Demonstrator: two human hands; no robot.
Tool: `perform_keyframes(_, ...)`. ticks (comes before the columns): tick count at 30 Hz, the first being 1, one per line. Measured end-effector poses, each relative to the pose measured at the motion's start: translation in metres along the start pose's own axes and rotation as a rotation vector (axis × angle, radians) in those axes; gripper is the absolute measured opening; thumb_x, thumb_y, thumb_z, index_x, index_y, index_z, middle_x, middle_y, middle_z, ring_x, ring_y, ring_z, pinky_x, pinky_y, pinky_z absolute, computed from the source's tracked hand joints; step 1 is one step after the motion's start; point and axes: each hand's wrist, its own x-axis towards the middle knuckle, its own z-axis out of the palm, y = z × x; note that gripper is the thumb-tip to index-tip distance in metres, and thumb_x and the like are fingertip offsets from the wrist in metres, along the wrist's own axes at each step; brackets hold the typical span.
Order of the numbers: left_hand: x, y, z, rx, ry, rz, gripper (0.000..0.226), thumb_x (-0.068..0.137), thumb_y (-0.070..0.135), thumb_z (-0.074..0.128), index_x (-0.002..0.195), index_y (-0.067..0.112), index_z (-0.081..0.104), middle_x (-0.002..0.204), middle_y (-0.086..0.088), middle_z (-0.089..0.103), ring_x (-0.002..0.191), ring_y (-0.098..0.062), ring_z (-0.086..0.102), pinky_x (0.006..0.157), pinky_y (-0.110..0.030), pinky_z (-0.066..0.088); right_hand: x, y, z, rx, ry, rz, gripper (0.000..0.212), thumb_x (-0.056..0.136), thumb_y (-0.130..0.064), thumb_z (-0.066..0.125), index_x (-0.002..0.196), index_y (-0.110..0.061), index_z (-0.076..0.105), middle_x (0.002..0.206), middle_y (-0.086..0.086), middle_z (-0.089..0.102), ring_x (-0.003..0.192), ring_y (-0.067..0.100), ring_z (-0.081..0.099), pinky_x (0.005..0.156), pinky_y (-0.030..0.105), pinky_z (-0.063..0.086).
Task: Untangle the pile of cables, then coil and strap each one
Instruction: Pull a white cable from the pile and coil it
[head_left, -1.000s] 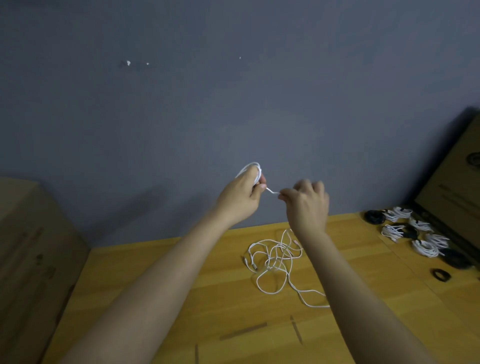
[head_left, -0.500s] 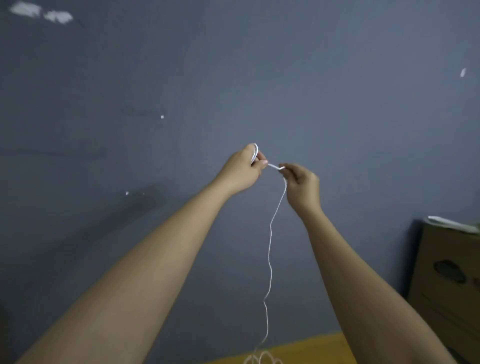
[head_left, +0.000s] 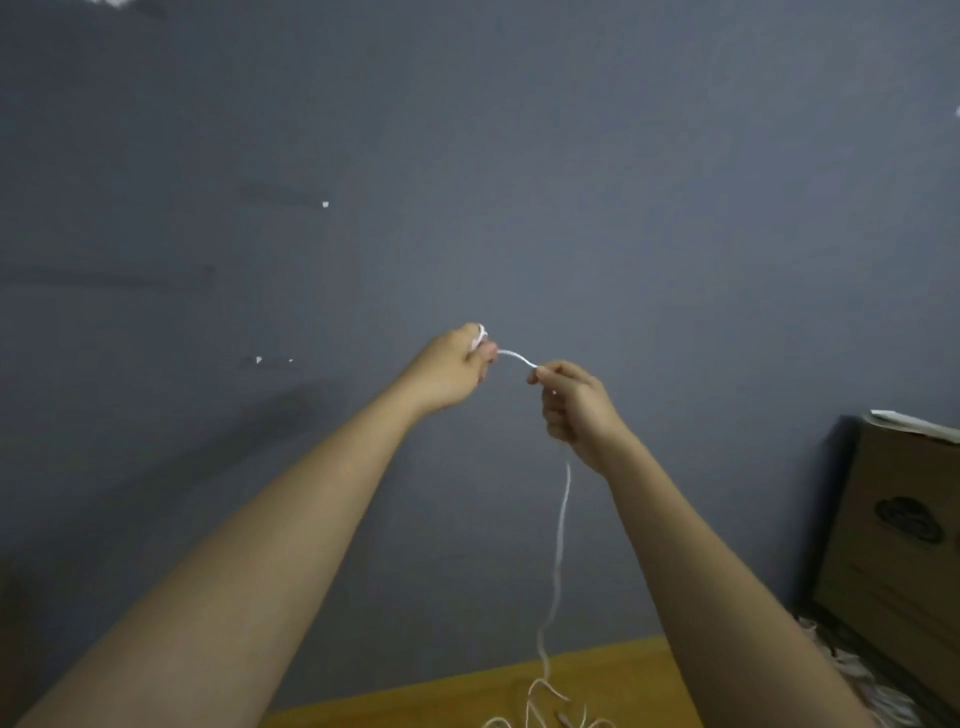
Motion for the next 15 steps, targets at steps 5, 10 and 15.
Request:
perform_keyframes(5,-0.025,-0.038,0.008,0.187,-0.095,-0.023,0.029,0.099,0.025,0.043,0.071,0.021,0.042,0.072,0.0,0.051,0.077,-0.031,0.053,0.067,-0.036,0.038,-0.06,0.062,0.016,-0.335,-0.138,-0.038,0.042,0.102,-0.026,0.043,0.068,-0.013,0.064,0.042,-0.006,0.036,0.037,0.007,0.028,0.039,0.016,0.026)
perform_keyframes(10,-0.058,-0.077,0.029,0.138,0.004,-0.123,0.021,0.101,0.022,0.041,0.09,0.007,0.05,0.085,-0.013,0.062,0.085,-0.036,0.057,0.068,-0.037,0.036,-0.12,0.151,0.031,-0.216,-0.076,0.202,0.029,0.104,-0.017,0.036,0.09,-0.005,0.059,0.054,0.001,0.036,0.046,0.01,0.031,0.042,0.016,0.026)
perform_keyframes(15,-0.085,-0.093,0.043,0.014,-0.007,-0.263,0.025,0.102,0.02,0.038,0.091,0.005,0.055,0.085,-0.013,0.06,0.077,-0.026,0.052,0.066,-0.031,0.032,-0.108,0.133,0.025,-0.25,0.218,0.015,0.032,0.104,-0.021,0.035,0.082,-0.012,0.056,0.059,0.001,0.041,0.051,0.01,0.036,0.049,0.023,0.03)
